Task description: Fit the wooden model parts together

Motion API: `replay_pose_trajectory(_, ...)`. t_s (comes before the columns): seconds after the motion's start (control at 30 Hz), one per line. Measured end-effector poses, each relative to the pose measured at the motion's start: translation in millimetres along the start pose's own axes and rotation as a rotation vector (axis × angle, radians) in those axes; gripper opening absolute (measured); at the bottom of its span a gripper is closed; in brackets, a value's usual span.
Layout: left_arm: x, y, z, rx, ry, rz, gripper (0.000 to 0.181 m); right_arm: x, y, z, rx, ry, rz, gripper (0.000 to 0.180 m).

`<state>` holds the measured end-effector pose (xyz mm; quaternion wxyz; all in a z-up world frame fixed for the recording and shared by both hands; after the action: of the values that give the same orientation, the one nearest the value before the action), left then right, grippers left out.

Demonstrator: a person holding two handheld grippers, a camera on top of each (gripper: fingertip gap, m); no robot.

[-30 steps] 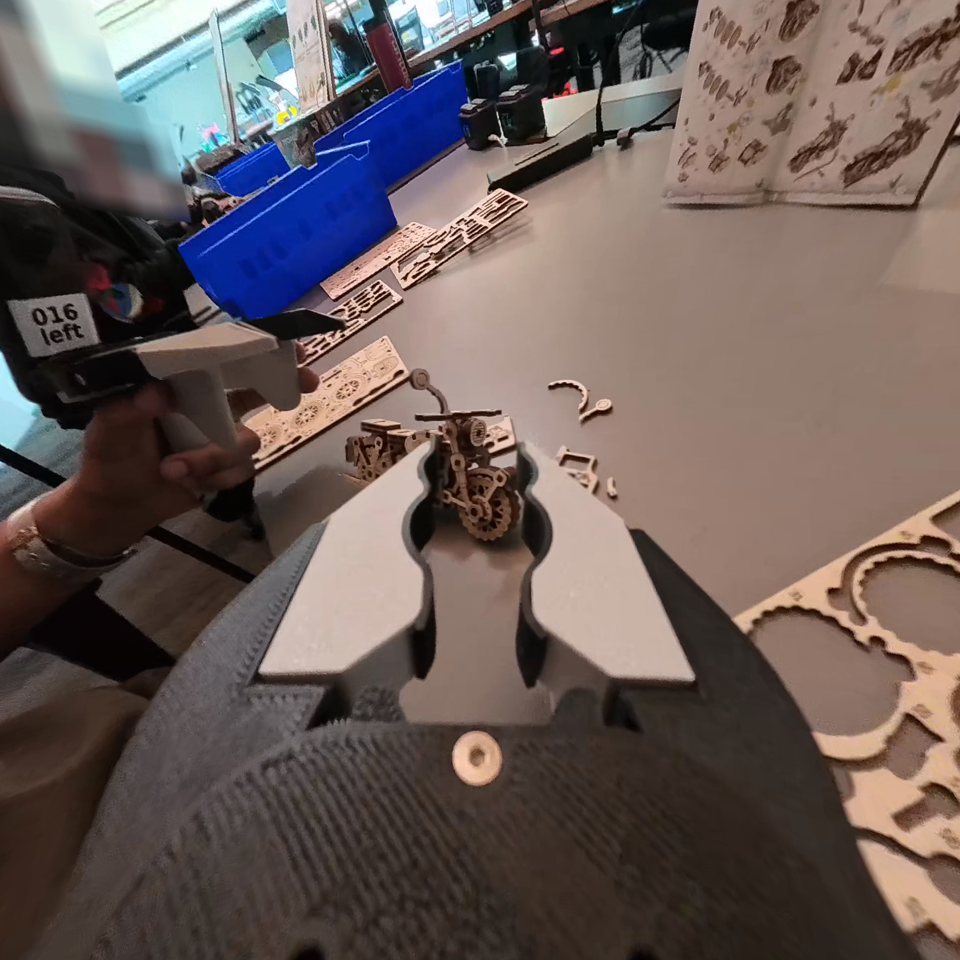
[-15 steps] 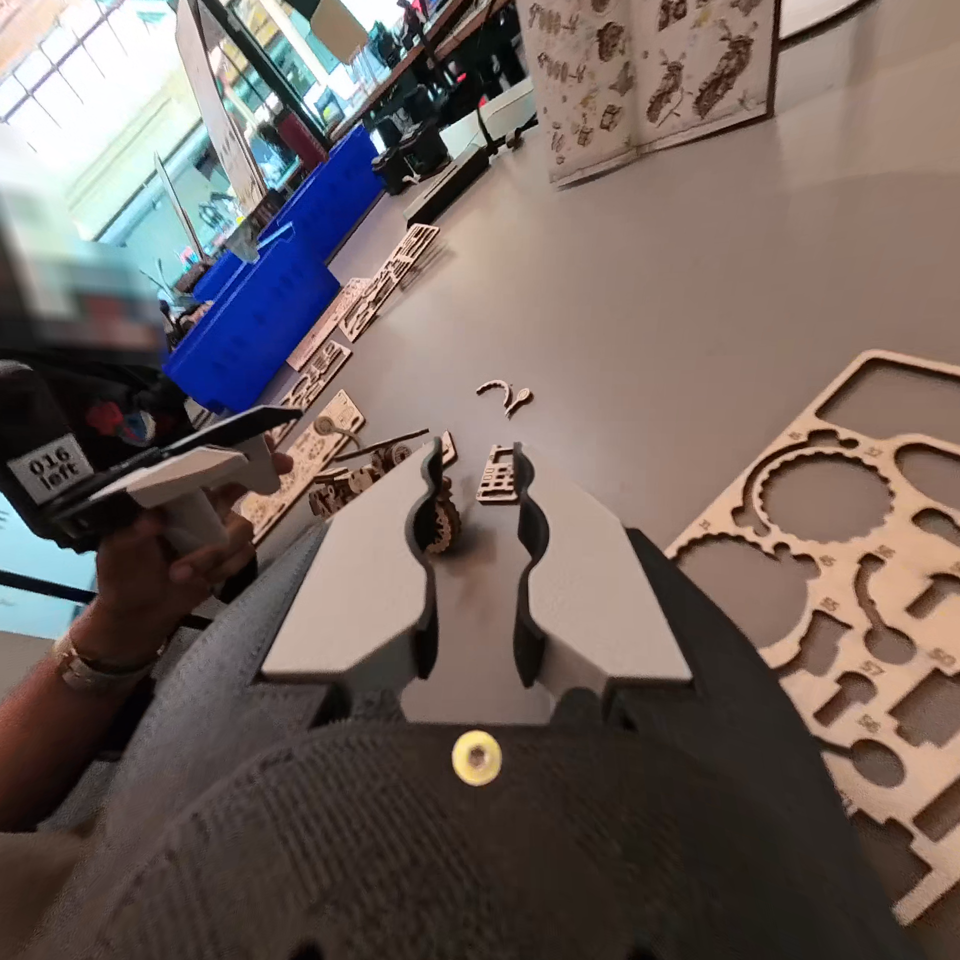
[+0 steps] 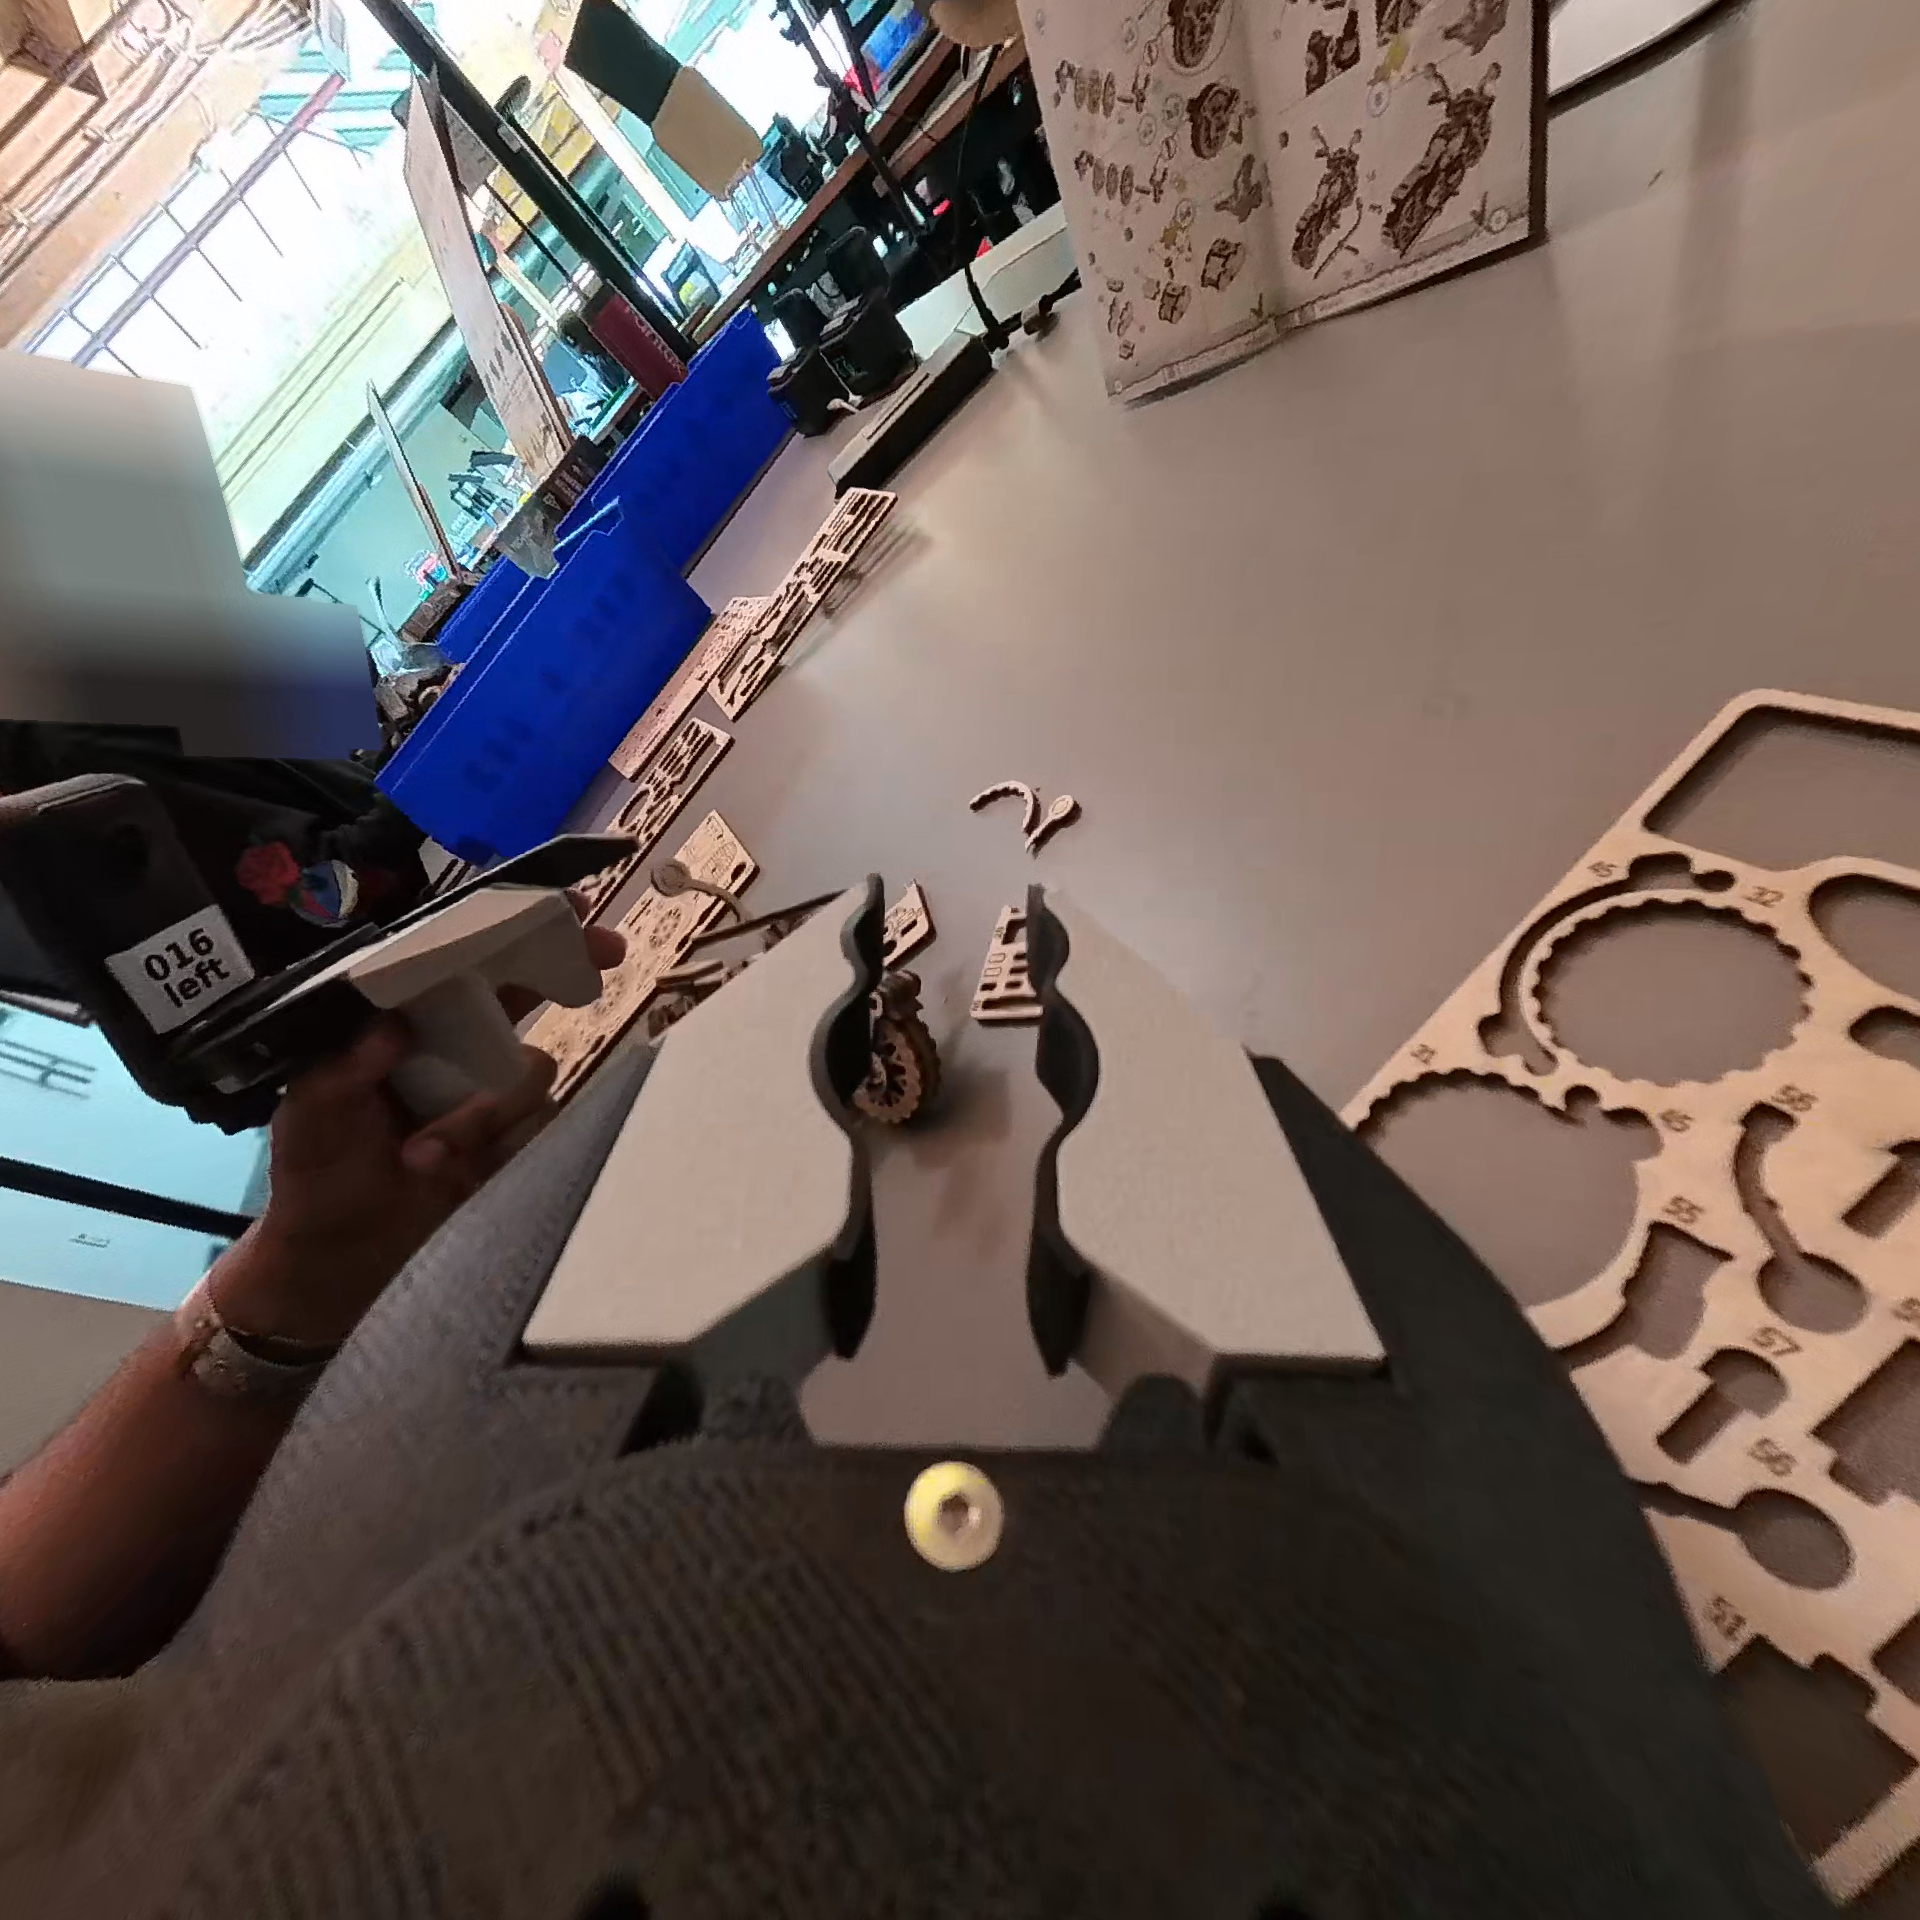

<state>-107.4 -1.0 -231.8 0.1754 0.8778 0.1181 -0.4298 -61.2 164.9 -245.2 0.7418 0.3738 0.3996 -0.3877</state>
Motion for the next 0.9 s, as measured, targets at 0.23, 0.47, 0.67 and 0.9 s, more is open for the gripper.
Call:
replay_pose_trajectory(0.23,-73,-38,38,-0.157,-0.03,-0.08,0.03,-58,-38,-24,0.131,0.228,-0.024,0.025)
replay_pose_trajectory(0.47,-53,-107,69,-0.249,-0.046,0.248,0.026,-57,-75,-39,0.146,0.365,0.175,0.024)
replay_pose_trajectory(0.67,-59,-101,51,-0.132,-0.149,0.168,0.025,-47,-54,-50,0.297,0.663,0.108,0.024)
replay_pose_trajectory(0.9,-59,-83,56,0.001,0.054,0.166,0.042,-48,-58,-45,0.228,0.496,0.069,0.026)
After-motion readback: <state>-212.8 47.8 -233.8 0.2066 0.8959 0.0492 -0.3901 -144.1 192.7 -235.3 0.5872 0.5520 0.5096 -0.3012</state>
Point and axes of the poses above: each gripper's, where its closed fingertips meet, y back along the fingers, x out of its underside, z = x × y across the jaws, the point moved 2 cm from there along y, back along the fingers, and after that the axes turned 15 degrees about y, right-handed, at the moved point
